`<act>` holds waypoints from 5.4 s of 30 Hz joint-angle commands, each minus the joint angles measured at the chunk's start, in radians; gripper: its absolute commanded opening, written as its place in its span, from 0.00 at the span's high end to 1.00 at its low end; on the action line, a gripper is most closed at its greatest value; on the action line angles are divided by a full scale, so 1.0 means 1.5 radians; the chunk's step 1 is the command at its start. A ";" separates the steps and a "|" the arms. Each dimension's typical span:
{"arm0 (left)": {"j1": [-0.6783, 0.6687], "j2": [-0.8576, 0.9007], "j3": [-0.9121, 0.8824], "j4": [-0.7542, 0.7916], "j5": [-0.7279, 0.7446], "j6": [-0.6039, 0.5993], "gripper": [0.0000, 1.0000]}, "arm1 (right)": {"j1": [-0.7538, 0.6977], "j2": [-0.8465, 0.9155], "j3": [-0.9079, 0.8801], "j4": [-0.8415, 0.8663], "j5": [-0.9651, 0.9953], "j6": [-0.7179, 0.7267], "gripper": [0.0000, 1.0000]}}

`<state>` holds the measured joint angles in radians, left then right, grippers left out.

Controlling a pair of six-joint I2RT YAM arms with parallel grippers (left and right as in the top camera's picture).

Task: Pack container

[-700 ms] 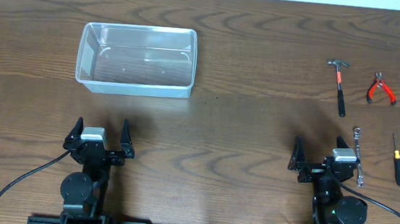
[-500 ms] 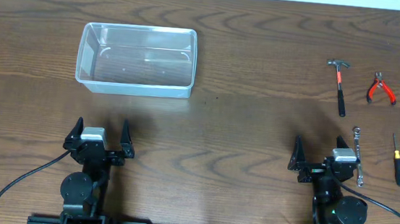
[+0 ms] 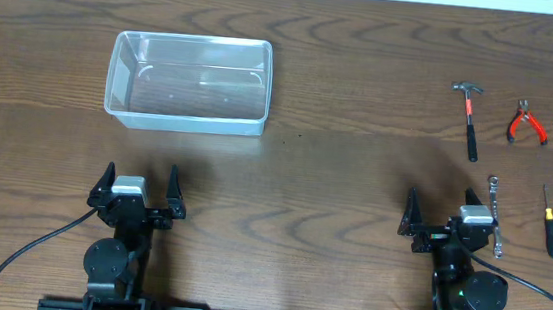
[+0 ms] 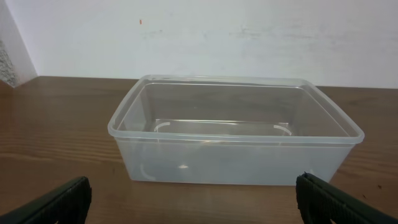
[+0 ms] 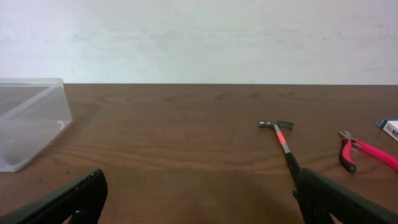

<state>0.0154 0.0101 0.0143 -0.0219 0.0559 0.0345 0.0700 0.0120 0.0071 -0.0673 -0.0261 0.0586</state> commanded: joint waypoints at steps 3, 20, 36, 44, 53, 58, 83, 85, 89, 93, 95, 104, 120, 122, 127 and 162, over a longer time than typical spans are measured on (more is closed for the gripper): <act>-0.003 -0.004 -0.007 -0.030 -0.006 0.011 0.02 | 0.006 -0.004 -0.001 -0.003 0.002 -0.008 0.01; -0.003 -0.004 -0.007 -0.030 -0.006 0.011 0.01 | 0.006 -0.004 -0.001 -0.003 0.002 -0.008 0.01; -0.003 -0.004 -0.007 -0.030 -0.006 0.011 0.02 | 0.006 -0.004 -0.001 -0.003 0.002 -0.008 0.01; -0.003 -0.004 -0.007 -0.030 -0.006 0.011 0.02 | 0.006 -0.004 -0.001 -0.003 0.002 -0.008 0.01; -0.003 -0.004 -0.007 -0.030 -0.006 0.011 0.02 | 0.006 -0.004 -0.001 -0.001 -0.021 0.117 0.01; -0.003 -0.004 -0.007 -0.030 -0.006 0.011 0.02 | 0.006 -0.004 -0.001 -0.001 -0.025 0.274 0.01; -0.003 -0.004 -0.007 -0.030 -0.006 0.011 0.02 | 0.007 0.045 0.117 -0.120 -0.210 0.193 0.01; -0.003 -0.004 -0.007 -0.030 -0.006 0.011 0.02 | 0.007 0.079 0.178 -0.134 -0.205 0.163 0.01; -0.003 -0.004 -0.007 -0.030 -0.006 0.011 0.02 | 0.007 0.184 0.336 -0.249 -0.095 0.141 0.01; -0.003 -0.004 -0.007 -0.030 -0.006 0.011 0.02 | 0.007 0.328 0.511 -0.430 -0.027 0.099 0.01; -0.003 -0.004 -0.007 -0.030 -0.006 0.011 0.02 | 0.007 0.401 0.596 -0.516 -0.020 0.097 0.01; -0.003 -0.004 -0.007 -0.030 -0.011 0.012 0.02 | 0.007 0.579 0.773 -0.657 -0.106 0.117 0.01; -0.003 -0.004 0.060 0.155 -0.028 0.014 0.02 | 0.302 0.852 0.966 -0.786 0.132 0.237 0.01; -0.003 -0.004 0.072 0.168 -0.019 0.009 0.02 | 0.310 0.872 0.986 -0.777 0.115 0.229 0.01; -0.003 0.021 0.196 -0.109 0.043 0.013 0.02 | 0.313 0.900 1.016 -0.763 0.115 0.225 0.01; 0.017 0.679 0.878 -0.684 -0.049 0.021 0.02 | 0.399 1.363 1.372 -0.695 0.027 0.185 0.01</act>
<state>0.0376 1.0313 1.3098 -1.0389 -0.0071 0.0780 0.6643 1.9896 2.0155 -1.1130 0.0299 0.3511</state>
